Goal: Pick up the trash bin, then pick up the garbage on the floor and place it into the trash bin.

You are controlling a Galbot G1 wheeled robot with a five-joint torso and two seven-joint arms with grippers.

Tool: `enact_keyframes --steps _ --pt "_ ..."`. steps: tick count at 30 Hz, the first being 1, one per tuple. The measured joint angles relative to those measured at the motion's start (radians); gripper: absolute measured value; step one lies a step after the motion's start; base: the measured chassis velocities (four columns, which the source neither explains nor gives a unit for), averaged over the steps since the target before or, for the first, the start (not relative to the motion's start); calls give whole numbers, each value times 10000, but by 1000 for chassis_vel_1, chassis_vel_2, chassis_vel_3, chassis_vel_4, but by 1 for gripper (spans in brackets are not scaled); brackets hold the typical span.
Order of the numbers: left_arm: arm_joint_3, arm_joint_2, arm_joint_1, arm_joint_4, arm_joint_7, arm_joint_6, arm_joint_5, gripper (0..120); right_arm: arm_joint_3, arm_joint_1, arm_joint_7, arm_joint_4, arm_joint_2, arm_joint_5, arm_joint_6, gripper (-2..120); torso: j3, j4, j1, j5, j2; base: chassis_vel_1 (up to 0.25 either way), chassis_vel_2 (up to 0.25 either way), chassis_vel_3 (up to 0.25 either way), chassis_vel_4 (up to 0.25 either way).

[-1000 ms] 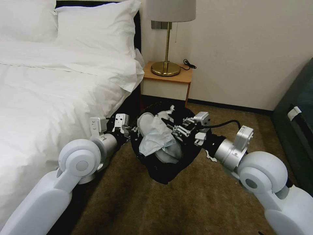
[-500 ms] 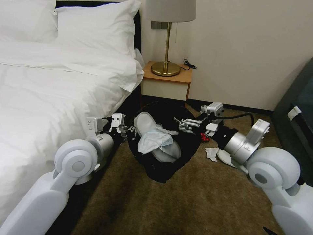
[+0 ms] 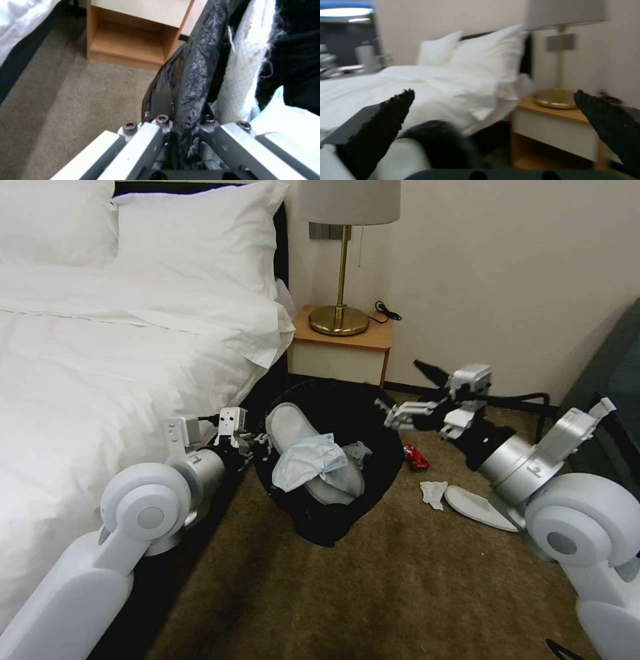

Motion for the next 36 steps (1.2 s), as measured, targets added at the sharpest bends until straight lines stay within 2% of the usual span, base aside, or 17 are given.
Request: enact_keyframes --steps 4,6,10,12,13,15,16,18,19,21,23,29,36 --pt "-144 5 176 -33 -30 0 29 1 662 -585 313 -361 198 -267 37 107 1 0 0 3 -1 0 0 0 0" --pt "-197 -59 268 -49 -103 1 68 1 1408 -1288 537 -491 504 -595 60 102 0 -1 0 2 0 0 0 0 0" --pt "-213 -84 301 -52 -105 1 155 1 2041 -2017 579 -493 723 -1005 111 101 0 0 0 3 0 0 0 0 0" --pt "-242 -90 306 -72 -101 1 169 1 2886 -3044 561 -429 1024 -1688 229 100 0 -3 0 2 0 0 0 0 0" --pt "-242 -90 306 -72 -101 1 169 1 2886 -3044 561 -429 1024 -1688 229 100 0 -3 0 2 0 0 0 0 0" --pt "-266 -96 298 -78 -101 1 170 1 3512 -3857 418 -344 1467 -2459 424 100 0 -2 -1 -1 0 0 0 0 0" --pt "-266 -96 298 -78 -101 1 170 1 3512 -3857 418 -344 1467 -2459 424 100 0 -2 -1 -1 0 0 0 0 0" --pt "-267 -132 322 -99 -101 1 189 1 3914 -4483 191 -347 2256 -3292 679 100 -1 -3 0 0 0 0 0 0 0" --pt "-267 -132 322 -99 -101 1 189 1 3914 -4483 191 -347 2256 -3292 679 100 -1 -3 0 0 0 0 0 0 0" --pt "-208 -166 403 -156 -95 1 296 1 4020 -4796 193 -385 3057 -3643 876 100 0 -3 0 2 0 0 0 0 0" --pt "-189 -172 451 -186 -93 1 338 1 4055 -4867 219 -377 3316 -3709 918 100 -1 -2 0 1 0 0 0 0 0" --pt "-183 -179 535 -302 -65 1 436 1 4138 -5122 209 -257 3818 -3820 1078 100 0 0 0 0 0 0 0 0 0" --pt "-158 -198 553 -376 -61 1 486 1 4160 -5258 157 -186 3999 -3880 1148 100 -1 0 -1 0 0 -28 27 20 -27"
